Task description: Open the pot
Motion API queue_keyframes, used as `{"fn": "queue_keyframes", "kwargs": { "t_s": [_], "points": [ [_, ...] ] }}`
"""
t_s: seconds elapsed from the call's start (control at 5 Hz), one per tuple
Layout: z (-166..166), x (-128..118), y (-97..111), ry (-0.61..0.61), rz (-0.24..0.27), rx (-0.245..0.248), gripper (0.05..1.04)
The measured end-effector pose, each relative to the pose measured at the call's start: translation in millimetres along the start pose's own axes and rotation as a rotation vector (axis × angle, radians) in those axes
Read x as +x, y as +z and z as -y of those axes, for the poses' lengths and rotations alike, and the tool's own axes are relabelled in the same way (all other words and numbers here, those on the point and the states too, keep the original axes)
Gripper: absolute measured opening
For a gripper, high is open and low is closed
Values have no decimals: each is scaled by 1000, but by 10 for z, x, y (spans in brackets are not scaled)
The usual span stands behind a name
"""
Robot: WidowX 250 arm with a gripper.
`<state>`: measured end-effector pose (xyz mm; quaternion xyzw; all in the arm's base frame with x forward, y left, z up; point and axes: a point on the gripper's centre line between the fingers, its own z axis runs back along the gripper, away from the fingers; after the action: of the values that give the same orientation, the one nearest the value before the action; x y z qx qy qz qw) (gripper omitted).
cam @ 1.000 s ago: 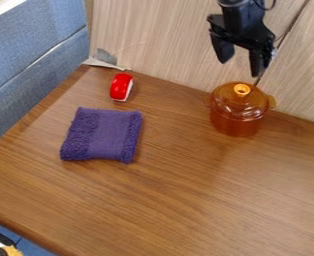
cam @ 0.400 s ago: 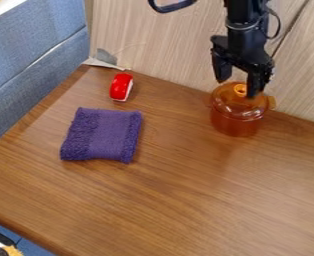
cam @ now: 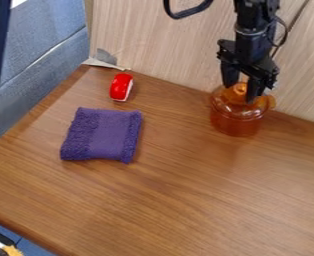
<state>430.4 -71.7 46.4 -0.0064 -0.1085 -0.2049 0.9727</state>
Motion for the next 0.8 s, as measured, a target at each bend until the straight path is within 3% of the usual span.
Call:
{"fn": "queue_keyframes", "kwargs": {
  "t_s": [0.2, 0.8],
  "points": [
    [13, 20, -3, 1, 19, 6, 422],
    [71, -59, 51, -25, 13, -19, 392]
  ]
}}
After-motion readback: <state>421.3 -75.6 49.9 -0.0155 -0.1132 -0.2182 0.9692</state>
